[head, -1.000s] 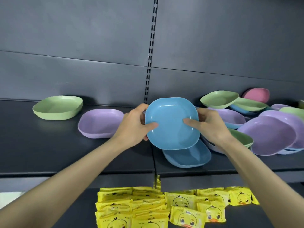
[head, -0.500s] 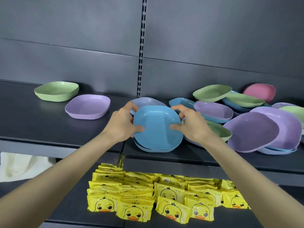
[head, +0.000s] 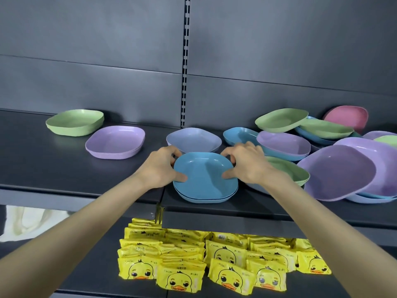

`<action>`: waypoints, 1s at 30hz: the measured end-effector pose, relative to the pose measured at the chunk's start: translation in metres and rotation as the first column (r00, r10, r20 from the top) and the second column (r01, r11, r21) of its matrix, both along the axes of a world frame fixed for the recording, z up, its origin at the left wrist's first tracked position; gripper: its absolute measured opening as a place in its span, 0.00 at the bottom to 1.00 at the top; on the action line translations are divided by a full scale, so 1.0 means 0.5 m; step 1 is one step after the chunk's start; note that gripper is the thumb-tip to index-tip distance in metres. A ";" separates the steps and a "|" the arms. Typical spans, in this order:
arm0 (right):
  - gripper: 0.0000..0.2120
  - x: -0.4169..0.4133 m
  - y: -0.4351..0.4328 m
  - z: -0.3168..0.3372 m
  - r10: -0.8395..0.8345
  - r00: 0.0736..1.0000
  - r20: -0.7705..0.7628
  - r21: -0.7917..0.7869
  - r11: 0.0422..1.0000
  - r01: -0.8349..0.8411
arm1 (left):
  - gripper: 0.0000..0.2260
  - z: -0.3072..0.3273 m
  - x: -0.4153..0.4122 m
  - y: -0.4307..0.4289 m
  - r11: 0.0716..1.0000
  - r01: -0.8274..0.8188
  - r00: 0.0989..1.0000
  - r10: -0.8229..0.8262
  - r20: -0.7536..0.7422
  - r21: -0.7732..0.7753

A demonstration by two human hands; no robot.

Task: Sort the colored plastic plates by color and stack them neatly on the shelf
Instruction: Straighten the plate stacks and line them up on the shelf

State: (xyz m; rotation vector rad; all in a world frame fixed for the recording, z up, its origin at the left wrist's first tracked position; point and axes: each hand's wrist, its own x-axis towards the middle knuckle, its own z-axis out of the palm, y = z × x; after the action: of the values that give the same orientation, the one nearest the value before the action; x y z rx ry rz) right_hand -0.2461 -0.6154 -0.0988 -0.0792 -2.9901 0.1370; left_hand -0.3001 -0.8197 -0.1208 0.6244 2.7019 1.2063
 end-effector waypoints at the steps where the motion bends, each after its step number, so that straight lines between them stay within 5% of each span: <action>1: 0.23 -0.001 0.000 0.001 0.000 1.000 0.016 0.017 1.000 0.000 | 0.18 0.001 -0.003 0.000 1.000 0.013 1.000 -0.013 0.006 -0.003; 12: 0.20 0.001 0.003 0.004 0.020 0.995 0.100 0.042 0.999 -0.025 | 0.17 -0.003 -0.012 -0.006 0.991 0.098 0.995 -0.099 -0.003 -0.090; 20: 0.22 0.030 0.020 0.050 0.027 1.000 0.008 -0.192 0.981 -0.025 | 0.17 0.035 -0.012 -0.003 0.989 0.105 0.941 -0.133 -0.312 -0.104; 25: 0.10 0.064 0.069 0.110 -0.039 0.998 -0.055 -0.151 0.988 0.031 | 0.17 0.101 -0.005 0.057 0.951 0.206 0.852 -0.290 -0.437 -0.230; 30: 0.20 0.109 0.148 0.183 -0.123 0.978 -0.171 -0.071 0.991 0.113 | 0.20 0.174 0.018 0.145 0.916 0.252 0.757 -0.388 -0.525 -0.313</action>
State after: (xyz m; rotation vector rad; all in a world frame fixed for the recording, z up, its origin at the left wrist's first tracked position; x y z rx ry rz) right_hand -0.1914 -0.5412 -0.0075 -0.2385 -2.7972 0.2107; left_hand -0.2913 -0.7473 -0.0337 1.5694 2.9281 0.6766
